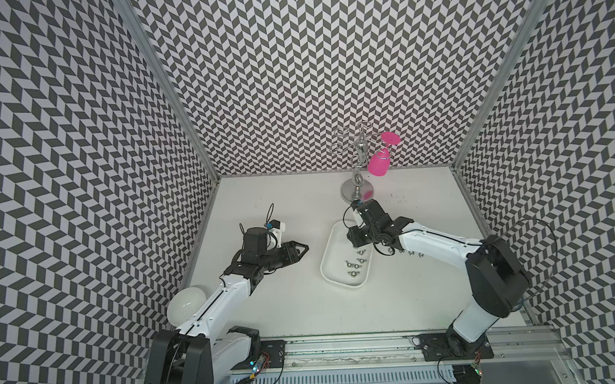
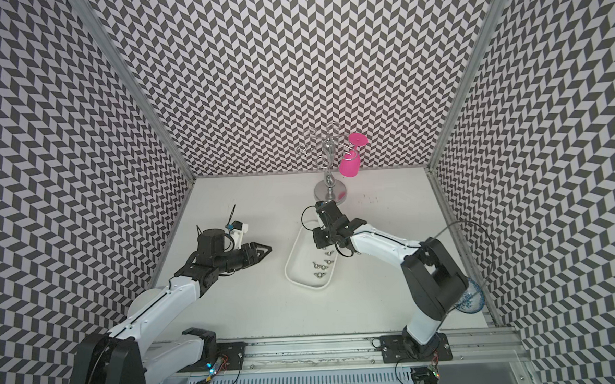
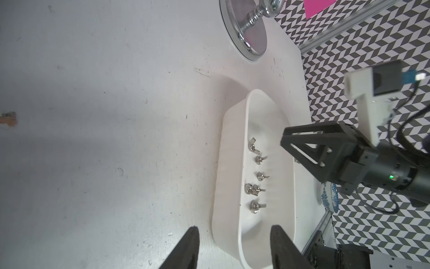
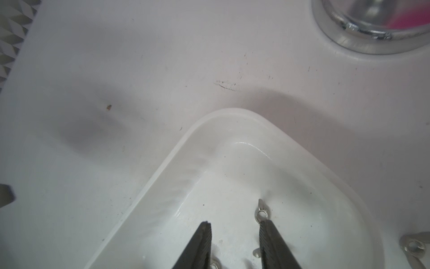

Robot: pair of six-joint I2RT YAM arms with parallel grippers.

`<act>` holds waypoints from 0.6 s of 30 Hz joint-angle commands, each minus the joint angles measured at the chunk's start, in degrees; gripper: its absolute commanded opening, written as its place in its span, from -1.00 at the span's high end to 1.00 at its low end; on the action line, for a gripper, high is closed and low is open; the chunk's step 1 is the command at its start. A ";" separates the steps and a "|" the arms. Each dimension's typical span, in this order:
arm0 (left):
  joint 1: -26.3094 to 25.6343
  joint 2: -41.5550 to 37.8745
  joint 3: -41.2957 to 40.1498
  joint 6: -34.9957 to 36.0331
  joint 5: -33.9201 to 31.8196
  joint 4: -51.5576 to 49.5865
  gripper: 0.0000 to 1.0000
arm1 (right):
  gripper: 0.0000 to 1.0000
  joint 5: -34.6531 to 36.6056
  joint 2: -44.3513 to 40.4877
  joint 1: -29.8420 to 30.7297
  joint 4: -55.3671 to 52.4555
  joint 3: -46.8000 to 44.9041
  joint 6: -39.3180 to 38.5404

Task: Take out the wing nut from the storage box
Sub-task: Pick up the wing nut from the storage box.

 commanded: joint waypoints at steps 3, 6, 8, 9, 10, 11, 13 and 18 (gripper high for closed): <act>-0.03 -1.83 0.24 0.74 0.21 -1.14 -0.06 | 0.23 1.98 3.16 0.20 -0.43 2.46 -0.77; -0.08 -1.81 -0.10 0.62 0.48 -0.97 -0.05 | 0.23 2.25 4.96 0.23 -0.79 2.66 -0.73; -0.07 -1.80 -0.12 0.55 0.72 -0.83 -0.05 | 0.24 2.53 6.07 0.19 -0.63 2.70 -0.50; -0.08 -1.75 -0.10 0.56 0.70 -0.72 -0.05 | 0.24 2.59 6.46 0.21 -0.13 2.49 -0.49; -0.04 -1.59 -0.03 0.48 0.82 -0.63 -0.05 | 0.25 2.68 6.88 0.24 0.16 2.44 -0.30; -0.08 -1.47 -0.05 0.47 0.86 -0.62 -0.05 | 0.25 2.68 7.28 0.21 0.25 2.57 -0.36; -0.03 -1.38 -0.29 0.33 1.25 -0.29 -0.04 | 0.26 2.72 8.13 0.20 0.79 2.79 -0.34; -0.04 -1.31 -0.60 0.02 1.82 0.35 -0.03 | 0.39 2.77 10.25 0.19 1.67 3.47 0.30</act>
